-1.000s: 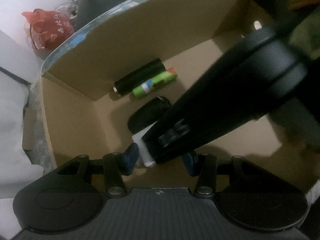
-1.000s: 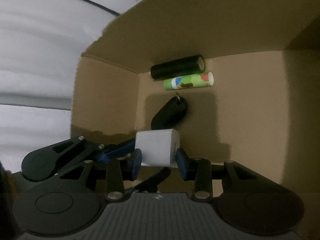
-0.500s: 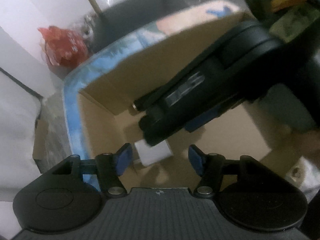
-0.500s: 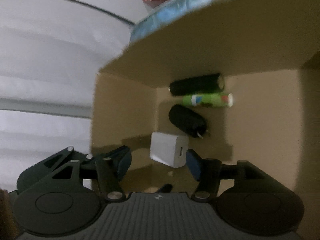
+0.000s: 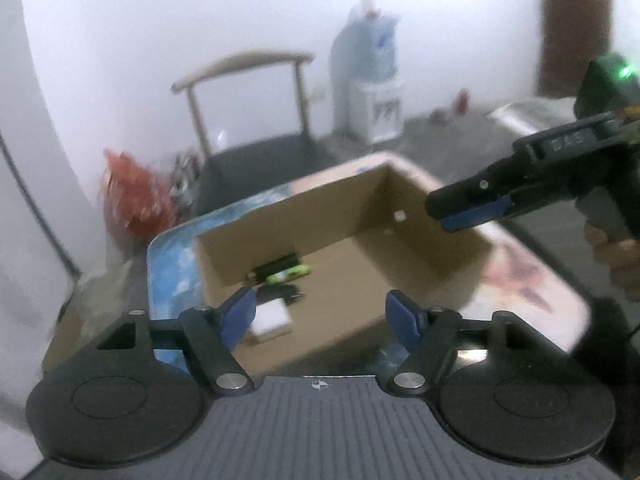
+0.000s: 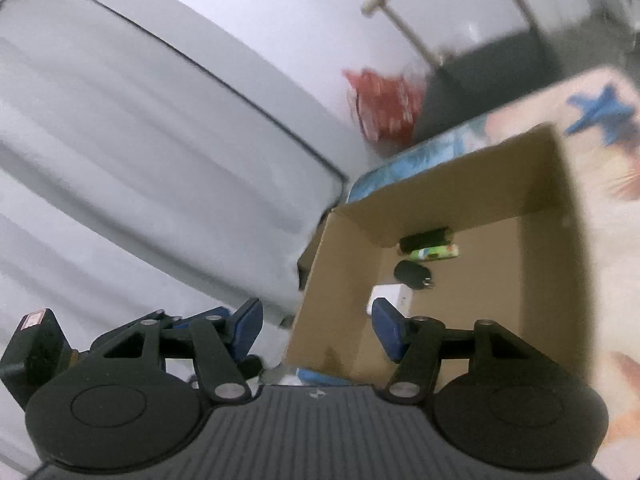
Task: Organize rigid objects
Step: 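Move the right tool to the gold-lidded black jar, then close the right gripper on the gold-lidded jar and lift it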
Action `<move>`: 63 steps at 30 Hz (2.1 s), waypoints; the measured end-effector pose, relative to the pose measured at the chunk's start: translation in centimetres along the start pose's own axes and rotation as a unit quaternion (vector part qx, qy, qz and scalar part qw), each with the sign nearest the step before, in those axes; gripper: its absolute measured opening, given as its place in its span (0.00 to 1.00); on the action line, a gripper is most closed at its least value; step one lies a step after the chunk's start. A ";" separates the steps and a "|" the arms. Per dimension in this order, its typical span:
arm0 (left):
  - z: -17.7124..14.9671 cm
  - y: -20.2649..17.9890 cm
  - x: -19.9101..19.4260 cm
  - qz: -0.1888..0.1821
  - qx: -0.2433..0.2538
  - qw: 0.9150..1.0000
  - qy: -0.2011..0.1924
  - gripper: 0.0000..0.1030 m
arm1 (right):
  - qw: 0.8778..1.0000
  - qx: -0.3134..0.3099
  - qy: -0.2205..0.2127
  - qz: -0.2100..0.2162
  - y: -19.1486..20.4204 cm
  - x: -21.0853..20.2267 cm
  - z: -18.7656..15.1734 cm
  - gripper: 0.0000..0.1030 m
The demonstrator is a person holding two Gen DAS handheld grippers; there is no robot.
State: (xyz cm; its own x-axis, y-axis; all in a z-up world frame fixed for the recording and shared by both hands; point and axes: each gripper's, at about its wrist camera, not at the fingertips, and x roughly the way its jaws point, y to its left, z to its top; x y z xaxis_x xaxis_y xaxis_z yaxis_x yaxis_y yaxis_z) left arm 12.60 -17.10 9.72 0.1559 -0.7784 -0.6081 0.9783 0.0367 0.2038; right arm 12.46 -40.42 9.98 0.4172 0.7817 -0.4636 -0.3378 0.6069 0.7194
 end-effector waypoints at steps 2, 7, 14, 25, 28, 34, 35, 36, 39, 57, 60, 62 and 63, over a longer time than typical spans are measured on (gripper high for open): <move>-2.0 -2.0 -0.7 -0.004 0.011 1.000 -0.020 0.71 | 1.000 -0.010 -0.023 -0.013 -0.4 -2.0 -2.5 0.62; -5.7 -6.7 -0.9 -0.038 0.025 0.998 -0.040 0.70 | 0.996 -0.016 -0.052 -0.066 -2.4 -5.4 -8.2 0.62; -8.4 -14.1 2.7 -0.061 0.068 0.995 -0.029 0.70 | 0.996 -0.001 -0.031 -0.088 -6.5 -4.3 -10.8 0.59; -8.3 -17.1 12.0 0.001 0.064 0.998 0.024 0.67 | 0.998 -0.006 0.010 -0.053 -10.8 -0.4 -10.1 0.48; -7.9 -17.6 13.1 0.017 0.076 0.997 0.027 0.67 | 0.999 -0.010 0.023 -0.048 -11.6 0.6 -9.7 0.47; -7.9 -17.8 13.9 0.021 0.070 0.997 0.039 0.67 | 0.998 -0.013 0.041 -0.035 -12.6 1.9 -9.3 0.47; -8.2 -17.9 13.8 0.023 0.068 0.997 0.040 0.68 | 0.998 -0.016 0.044 -0.032 -12.7 2.1 -9.2 0.47; -8.3 -17.9 13.8 0.025 0.065 0.997 0.042 0.68 | 0.998 -0.017 0.047 -0.030 -12.8 2.3 -9.2 0.47; -8.3 -17.4 14.1 0.029 0.055 0.997 0.052 0.68 | 0.998 -0.027 0.054 -0.024 -13.0 2.9 -9.2 0.47; -9.7 -19.1 12.3 0.003 0.090 0.995 0.042 0.69 | 0.997 -0.025 0.071 -0.015 -13.2 0.5 -11.0 0.48; -10.3 -19.5 11.6 -0.004 0.100 0.994 0.038 0.69 | 0.997 -0.014 0.066 -0.021 -13.1 -0.6 -12.1 0.48; -10.7 -19.6 11.1 -0.010 0.101 0.994 0.037 0.69 | 0.998 -0.007 0.064 -0.024 -13.0 -1.2 -12.7 0.48; -10.9 -19.6 10.9 -0.013 0.101 0.994 0.038 0.69 | 0.998 -0.005 0.063 -0.026 -12.8 -1.4 -13.1 0.48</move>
State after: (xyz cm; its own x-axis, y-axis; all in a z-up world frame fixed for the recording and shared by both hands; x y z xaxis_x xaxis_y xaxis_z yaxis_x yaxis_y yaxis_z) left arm -3.40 -19.46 -9.24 0.1489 -0.7283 -0.6689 0.9361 -0.1141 0.3326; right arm 5.18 -47.43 -5.37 0.3258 0.7603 -0.5619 -0.3266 0.6483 0.6878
